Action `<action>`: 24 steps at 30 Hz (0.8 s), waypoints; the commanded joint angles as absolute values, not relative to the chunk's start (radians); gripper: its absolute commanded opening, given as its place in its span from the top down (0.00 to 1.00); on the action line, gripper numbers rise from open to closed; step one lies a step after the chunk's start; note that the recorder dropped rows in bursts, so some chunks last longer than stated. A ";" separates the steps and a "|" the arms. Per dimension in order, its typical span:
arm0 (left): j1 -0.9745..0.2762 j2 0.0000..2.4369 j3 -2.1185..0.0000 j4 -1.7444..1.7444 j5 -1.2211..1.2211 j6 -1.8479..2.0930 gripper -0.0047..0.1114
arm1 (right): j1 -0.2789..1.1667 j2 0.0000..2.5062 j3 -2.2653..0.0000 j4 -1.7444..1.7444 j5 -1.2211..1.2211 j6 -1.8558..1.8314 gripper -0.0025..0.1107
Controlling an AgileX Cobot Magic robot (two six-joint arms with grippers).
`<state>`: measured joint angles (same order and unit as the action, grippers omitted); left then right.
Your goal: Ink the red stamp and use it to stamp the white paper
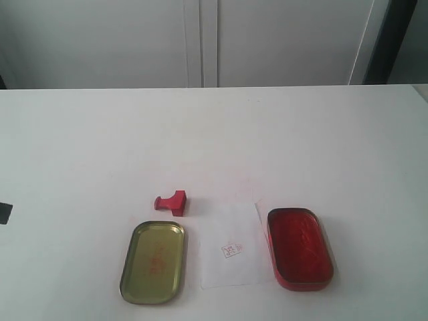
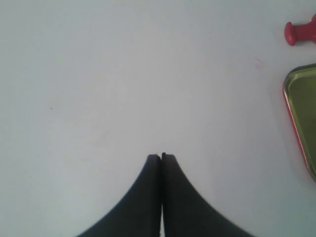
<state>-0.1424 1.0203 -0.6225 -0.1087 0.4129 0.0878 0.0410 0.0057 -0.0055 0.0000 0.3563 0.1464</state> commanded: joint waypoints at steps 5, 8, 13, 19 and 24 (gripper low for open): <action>-0.140 0.880 -0.488 -0.104 0.332 0.108 0.96 | 0.038 0.000 0.000 -0.008 0.340 0.158 0.98; -0.140 0.820 -0.445 -0.104 0.300 0.108 0.96 | 0.038 0.000 0.000 -0.008 0.340 0.158 0.98; -0.140 0.728 -0.386 -0.104 0.300 0.108 0.96 | 0.038 0.000 0.000 -0.008 0.340 0.158 0.98; -0.140 0.651 -0.342 -0.104 0.300 0.108 0.96 | 0.038 0.000 0.000 -0.008 0.340 0.158 0.98; -0.083 0.596 -0.312 -0.109 0.298 0.103 0.96 | 0.038 0.000 0.000 -0.008 0.340 0.158 0.98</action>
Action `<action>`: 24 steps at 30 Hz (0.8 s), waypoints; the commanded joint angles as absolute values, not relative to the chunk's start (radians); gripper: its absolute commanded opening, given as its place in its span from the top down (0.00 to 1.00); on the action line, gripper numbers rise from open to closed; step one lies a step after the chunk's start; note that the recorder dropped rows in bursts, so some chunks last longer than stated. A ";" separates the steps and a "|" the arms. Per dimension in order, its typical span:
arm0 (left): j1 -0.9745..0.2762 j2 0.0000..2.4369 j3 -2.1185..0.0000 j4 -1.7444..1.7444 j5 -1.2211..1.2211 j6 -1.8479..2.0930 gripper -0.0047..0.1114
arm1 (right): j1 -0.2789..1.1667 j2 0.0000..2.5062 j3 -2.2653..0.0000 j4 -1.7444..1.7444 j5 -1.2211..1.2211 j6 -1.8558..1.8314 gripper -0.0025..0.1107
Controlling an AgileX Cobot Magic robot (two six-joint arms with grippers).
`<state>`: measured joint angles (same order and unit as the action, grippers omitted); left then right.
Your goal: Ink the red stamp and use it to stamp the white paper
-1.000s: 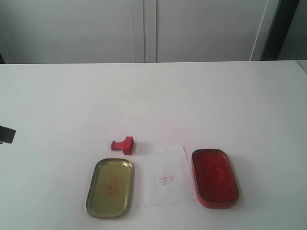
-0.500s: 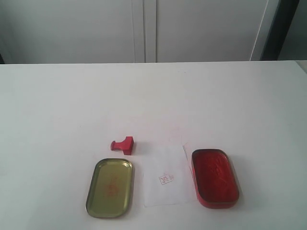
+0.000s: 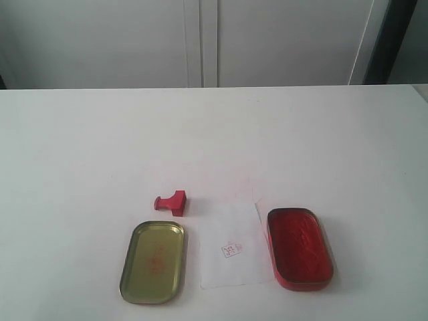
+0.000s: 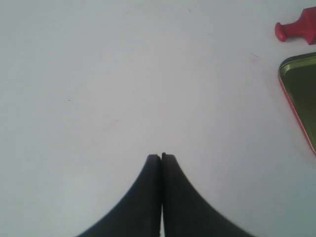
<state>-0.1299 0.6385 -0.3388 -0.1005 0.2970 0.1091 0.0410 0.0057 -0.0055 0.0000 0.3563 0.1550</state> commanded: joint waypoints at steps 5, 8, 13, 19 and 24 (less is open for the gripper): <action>0.030 0.549 -0.283 -0.168 0.308 0.103 0.96 | 0.038 0.000 0.000 -0.008 0.340 0.158 0.98; 0.060 0.518 -0.269 -0.185 0.308 0.103 0.96 | 0.038 0.000 0.000 -0.008 0.340 0.158 0.98; 0.059 0.393 -0.203 -0.185 0.308 0.103 0.96 | 0.038 0.000 0.000 -0.008 0.340 0.158 0.98; 0.057 0.225 -0.089 -0.185 0.308 0.103 0.96 | 0.038 0.000 0.000 -0.008 0.340 0.158 0.98; 0.025 0.086 -0.046 -0.185 0.307 0.105 0.96 | 0.038 0.000 0.000 -0.008 0.340 0.158 0.98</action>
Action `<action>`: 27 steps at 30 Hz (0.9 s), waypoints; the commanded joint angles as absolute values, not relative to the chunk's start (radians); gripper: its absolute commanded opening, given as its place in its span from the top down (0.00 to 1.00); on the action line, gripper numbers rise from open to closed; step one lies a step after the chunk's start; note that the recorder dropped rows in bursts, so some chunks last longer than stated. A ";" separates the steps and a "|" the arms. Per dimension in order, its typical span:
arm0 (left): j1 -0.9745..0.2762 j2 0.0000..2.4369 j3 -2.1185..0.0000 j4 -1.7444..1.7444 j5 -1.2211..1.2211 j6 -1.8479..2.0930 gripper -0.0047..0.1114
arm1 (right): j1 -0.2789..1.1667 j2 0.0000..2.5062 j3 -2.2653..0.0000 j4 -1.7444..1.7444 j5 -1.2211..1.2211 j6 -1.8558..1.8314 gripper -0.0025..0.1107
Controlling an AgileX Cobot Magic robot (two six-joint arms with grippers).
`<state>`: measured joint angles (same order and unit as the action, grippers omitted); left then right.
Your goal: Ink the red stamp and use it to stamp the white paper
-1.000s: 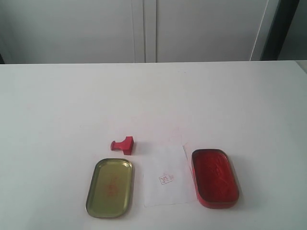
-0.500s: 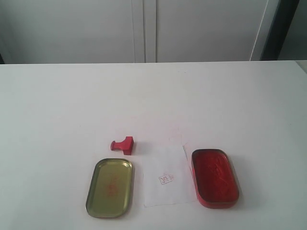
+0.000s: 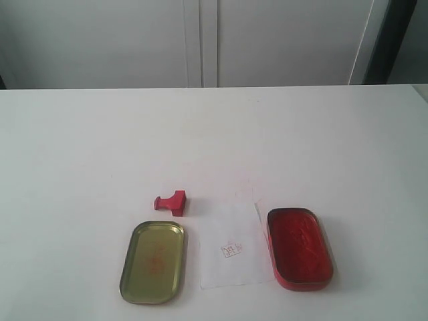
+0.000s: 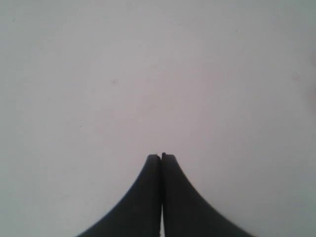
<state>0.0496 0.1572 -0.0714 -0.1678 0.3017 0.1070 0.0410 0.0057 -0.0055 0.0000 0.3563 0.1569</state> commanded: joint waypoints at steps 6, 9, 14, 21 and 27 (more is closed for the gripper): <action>0.010 0.000 -0.019 -0.180 0.334 0.109 0.96 | 0.038 0.000 0.000 -0.008 0.340 0.158 0.98; 0.010 0.000 -0.019 -0.177 0.336 0.109 0.96 | 0.038 0.000 0.000 -0.008 0.340 0.158 0.98; 0.012 0.000 -0.019 -0.175 0.336 0.109 0.96 | 0.038 0.000 0.000 -0.008 0.340 0.158 0.98; 0.039 0.000 -0.019 -0.168 0.336 0.111 0.96 | 0.038 0.000 0.000 -0.008 0.340 0.158 0.98; 0.039 0.000 -0.019 -0.167 0.336 0.111 0.96 | 0.038 0.000 0.000 -0.008 0.340 0.158 0.98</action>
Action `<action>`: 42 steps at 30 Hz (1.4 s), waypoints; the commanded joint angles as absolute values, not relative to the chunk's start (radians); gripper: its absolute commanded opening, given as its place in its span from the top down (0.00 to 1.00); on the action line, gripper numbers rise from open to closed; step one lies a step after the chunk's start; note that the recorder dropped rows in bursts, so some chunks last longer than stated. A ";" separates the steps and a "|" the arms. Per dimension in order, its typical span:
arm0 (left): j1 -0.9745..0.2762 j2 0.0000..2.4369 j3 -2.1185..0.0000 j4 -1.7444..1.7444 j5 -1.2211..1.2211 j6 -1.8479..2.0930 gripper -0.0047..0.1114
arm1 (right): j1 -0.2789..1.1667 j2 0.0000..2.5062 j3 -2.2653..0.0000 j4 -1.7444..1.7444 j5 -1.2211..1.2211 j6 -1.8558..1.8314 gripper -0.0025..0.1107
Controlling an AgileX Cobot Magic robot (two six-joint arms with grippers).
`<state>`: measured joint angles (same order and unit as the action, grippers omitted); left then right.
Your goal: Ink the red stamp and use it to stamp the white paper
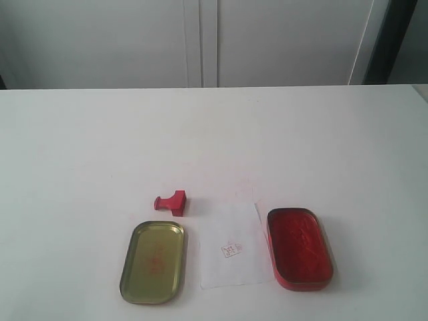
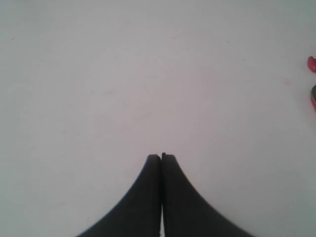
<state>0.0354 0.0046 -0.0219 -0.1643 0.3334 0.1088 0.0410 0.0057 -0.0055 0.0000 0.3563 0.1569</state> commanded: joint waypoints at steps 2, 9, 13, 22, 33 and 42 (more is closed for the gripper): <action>0.039 0.000 -0.019 -0.167 0.336 0.111 0.96 | 0.038 0.000 0.000 -0.008 0.340 0.158 0.98; 0.039 0.000 -0.019 -0.163 0.336 0.111 0.96 | 0.038 0.000 0.000 -0.008 0.340 0.158 0.98; 0.039 0.000 -0.019 -0.162 0.326 0.105 0.96 | 0.038 0.000 0.000 -0.008 0.340 0.158 0.98; 0.039 0.000 -0.016 -0.118 0.325 0.045 0.96 | 0.038 0.000 0.000 -0.008 0.340 0.158 0.98; 0.039 0.000 0.000 -0.098 0.303 0.052 0.96 | 0.038 0.000 0.000 -0.008 0.340 0.160 0.98; 0.039 0.000 0.000 -0.095 0.303 0.052 0.96 | 0.038 0.000 0.000 -0.008 0.340 0.160 0.98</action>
